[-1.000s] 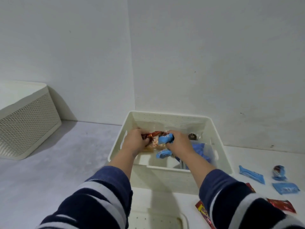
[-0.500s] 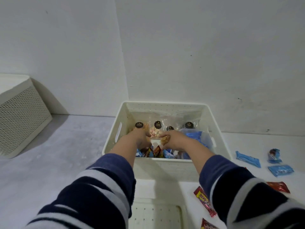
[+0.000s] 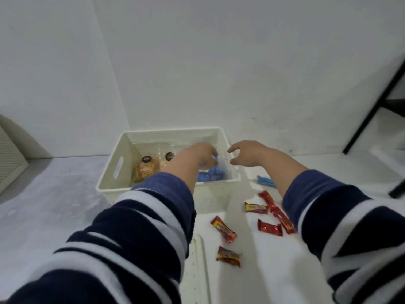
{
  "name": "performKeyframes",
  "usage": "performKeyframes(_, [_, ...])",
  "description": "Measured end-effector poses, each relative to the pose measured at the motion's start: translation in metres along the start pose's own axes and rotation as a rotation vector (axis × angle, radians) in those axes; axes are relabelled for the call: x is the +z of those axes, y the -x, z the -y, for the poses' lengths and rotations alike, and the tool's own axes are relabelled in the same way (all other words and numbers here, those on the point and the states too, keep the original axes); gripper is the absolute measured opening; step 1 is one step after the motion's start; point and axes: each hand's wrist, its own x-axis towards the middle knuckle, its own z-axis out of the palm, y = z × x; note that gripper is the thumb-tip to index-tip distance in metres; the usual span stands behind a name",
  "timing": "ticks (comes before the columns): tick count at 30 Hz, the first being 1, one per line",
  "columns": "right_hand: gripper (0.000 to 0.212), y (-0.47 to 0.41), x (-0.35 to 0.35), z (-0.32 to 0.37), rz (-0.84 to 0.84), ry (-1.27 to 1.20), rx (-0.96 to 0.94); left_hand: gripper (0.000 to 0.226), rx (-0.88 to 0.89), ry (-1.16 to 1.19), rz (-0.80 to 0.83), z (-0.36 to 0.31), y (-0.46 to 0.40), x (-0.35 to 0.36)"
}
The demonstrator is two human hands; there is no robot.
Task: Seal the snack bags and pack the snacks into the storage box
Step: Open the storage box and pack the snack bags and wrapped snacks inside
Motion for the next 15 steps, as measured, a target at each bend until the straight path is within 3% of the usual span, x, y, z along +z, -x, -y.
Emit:
performKeyframes(8, [0.051, 0.048, -0.009, -0.102, 0.063, 0.010, 0.096, 0.036, 0.069, 0.037, -0.063, -0.093, 0.002, 0.035])
performKeyframes(15, [0.054, 0.055, 0.023, -0.165, 0.215, 0.087, 0.003, 0.030, -0.047, 0.137, -0.123, -0.124, 0.013, 0.094])
